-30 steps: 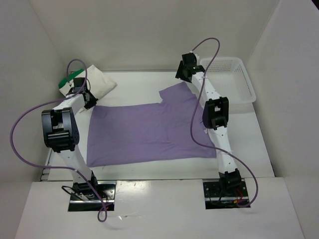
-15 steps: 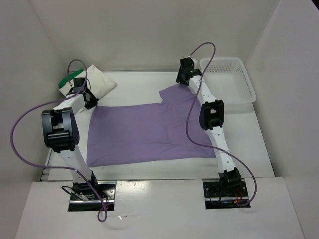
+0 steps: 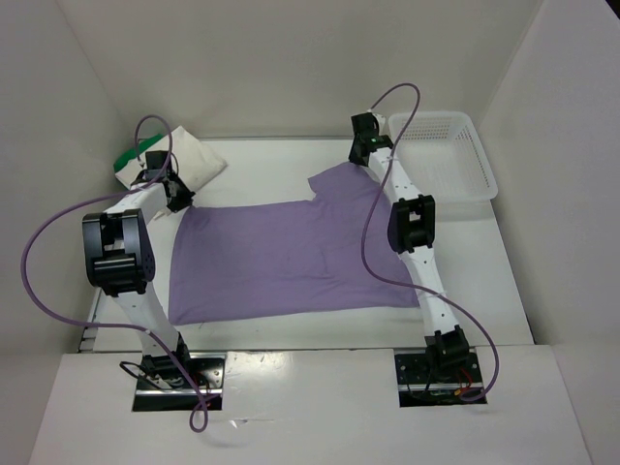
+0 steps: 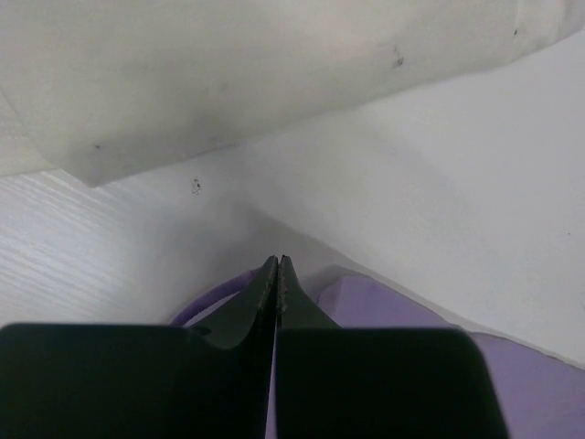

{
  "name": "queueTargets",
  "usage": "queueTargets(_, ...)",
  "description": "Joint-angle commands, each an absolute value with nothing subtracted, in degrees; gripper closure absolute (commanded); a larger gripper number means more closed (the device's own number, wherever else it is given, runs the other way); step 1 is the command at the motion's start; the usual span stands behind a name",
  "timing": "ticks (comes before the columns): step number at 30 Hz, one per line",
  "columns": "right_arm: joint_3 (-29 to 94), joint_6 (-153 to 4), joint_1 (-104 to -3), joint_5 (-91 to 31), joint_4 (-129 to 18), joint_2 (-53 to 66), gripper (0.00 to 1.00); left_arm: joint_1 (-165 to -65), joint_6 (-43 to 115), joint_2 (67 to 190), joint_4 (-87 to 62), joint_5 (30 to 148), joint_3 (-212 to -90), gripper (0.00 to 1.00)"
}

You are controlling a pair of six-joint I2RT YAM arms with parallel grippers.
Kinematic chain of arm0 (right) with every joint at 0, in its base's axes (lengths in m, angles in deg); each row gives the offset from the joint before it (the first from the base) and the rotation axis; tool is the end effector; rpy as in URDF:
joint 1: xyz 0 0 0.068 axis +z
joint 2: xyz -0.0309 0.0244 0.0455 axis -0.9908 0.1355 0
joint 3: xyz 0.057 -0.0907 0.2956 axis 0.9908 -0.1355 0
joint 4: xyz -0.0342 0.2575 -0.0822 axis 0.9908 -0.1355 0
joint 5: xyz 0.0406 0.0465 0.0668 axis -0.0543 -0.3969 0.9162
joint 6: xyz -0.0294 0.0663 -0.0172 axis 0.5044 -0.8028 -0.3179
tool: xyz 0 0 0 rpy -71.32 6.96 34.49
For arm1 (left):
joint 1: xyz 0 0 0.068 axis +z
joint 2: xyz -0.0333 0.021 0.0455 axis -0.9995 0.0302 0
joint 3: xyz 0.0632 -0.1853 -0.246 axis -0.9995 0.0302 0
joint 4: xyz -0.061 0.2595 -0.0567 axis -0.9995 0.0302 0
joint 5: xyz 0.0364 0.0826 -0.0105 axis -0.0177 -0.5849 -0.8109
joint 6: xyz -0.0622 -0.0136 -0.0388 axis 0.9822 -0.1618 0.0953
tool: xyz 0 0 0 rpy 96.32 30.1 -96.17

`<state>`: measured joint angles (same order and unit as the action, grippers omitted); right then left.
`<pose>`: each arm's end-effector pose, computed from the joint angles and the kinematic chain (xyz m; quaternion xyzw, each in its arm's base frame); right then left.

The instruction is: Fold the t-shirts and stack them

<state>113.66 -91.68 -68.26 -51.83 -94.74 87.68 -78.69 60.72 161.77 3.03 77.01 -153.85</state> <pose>0.6522 0.1461 0.1480 0.1272 0.9095 0.0137 0.3955 0.4508 0.0802 0.2134 -0.3738 0.8508 -0.0569 0.3649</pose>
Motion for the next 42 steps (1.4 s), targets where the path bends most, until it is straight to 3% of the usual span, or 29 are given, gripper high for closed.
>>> queueTargets(1, 116.0, -91.2, -69.0, -51.5, -94.7, 89.7, 0.82, -78.8, 61.3, 160.8, 1.3, 78.6, -153.8, 1.00)
queueTargets(6, 118.8, -91.8, -69.0, -50.3, -96.0, 87.9, 0.99, -78.8, 61.3, 159.6, 1.3, 79.2, -153.3, 1.00)
queueTargets(11, 118.1, -91.8, -69.0, -48.0, -98.8, 79.7, 1.00, -78.8, 60.7, 157.0, 1.9, 78.7, -152.8, 1.00)
queueTargets(17, 98.6, -90.2, -70.1, -43.8, -97.6, 64.8, 1.00, -78.8, 58.8, 152.7, 3.7, 78.7, -149.3, 1.00)
queueTargets(21, 74.1, -92.2, -71.5, -41.2, -91.9, 47.8, 1.00, -76.6, 58.2, 147.5, 4.3, 79.9, -145.0, 1.00)
queueTargets(29, 43.0, -95.1, -74.1, -35.7, -90.0, 24.0, 1.00, -74.3, 59.5, 138.0, 7.4, 82.3, -135.7, 1.00)
queueTargets(34, 31.9, -95.6, -74.7, -34.1, -94.2, 11.5, 1.00, -73.1, 59.5, 136.2, 8.8, 82.3, -134.2, 1.00)
queueTargets(42, 20.5, -97.7, -76.0, -32.5, -101.6, 4.0, 1.00, -70.7, 61.2, 134.0, 10.0, 83.5, -131.1, 1.00)
